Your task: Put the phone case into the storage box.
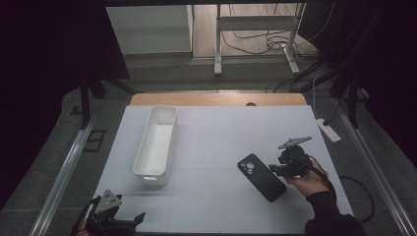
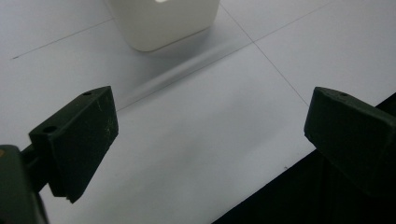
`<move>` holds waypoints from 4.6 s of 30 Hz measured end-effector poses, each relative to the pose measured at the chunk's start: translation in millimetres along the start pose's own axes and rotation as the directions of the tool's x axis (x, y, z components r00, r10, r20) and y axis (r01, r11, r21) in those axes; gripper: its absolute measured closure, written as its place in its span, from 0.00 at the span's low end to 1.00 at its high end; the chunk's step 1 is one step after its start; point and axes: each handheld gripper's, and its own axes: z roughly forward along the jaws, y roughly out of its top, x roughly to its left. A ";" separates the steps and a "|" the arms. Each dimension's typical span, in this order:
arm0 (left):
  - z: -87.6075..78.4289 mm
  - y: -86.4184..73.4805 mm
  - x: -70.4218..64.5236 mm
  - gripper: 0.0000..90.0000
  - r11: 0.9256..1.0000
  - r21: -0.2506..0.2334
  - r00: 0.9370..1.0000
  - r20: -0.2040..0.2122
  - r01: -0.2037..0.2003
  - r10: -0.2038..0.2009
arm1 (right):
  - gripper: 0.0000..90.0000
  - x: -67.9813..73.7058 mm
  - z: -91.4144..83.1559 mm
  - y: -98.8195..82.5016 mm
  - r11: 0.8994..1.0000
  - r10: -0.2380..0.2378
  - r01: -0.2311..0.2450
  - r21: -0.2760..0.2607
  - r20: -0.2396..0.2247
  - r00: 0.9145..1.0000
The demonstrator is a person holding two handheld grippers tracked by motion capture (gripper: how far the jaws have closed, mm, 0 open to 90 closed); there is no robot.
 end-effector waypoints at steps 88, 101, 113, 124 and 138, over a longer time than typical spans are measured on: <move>-0.1 0.1 0.4 0.04 1.000 0.002 1.000 0.006 0.002 -0.002 | 0.00 40.2 47.0 -28.0 0.991 -0.049 0.050 0.123 -0.008 0.999; -0.2 0.6 0.0 0.03 1.000 0.002 1.000 0.018 -0.005 0.005 | 0.16 39.2 41.8 -22.8 0.986 -0.051 0.054 0.157 -0.023 0.998; 0.0 1.6 0.9 0.01 1.000 -0.001 0.998 0.057 -0.013 0.013 | 0.17 39.9 40.1 -22.3 0.988 -0.070 0.074 0.138 -0.034 0.997; 1.4 5.5 -1.6 0.00 0.999 -0.014 0.997 0.073 -0.030 0.031 | 0.17 36.6 27.6 -20.2 0.993 -0.086 0.090 0.077 -0.060 0.995; -0.6 25.7 -11.1 0.00 0.995 -0.082 0.987 0.144 -0.061 0.072 | 0.17 39.8 5.5 -20.3 0.991 -0.132 0.130 -0.024 -0.125 0.983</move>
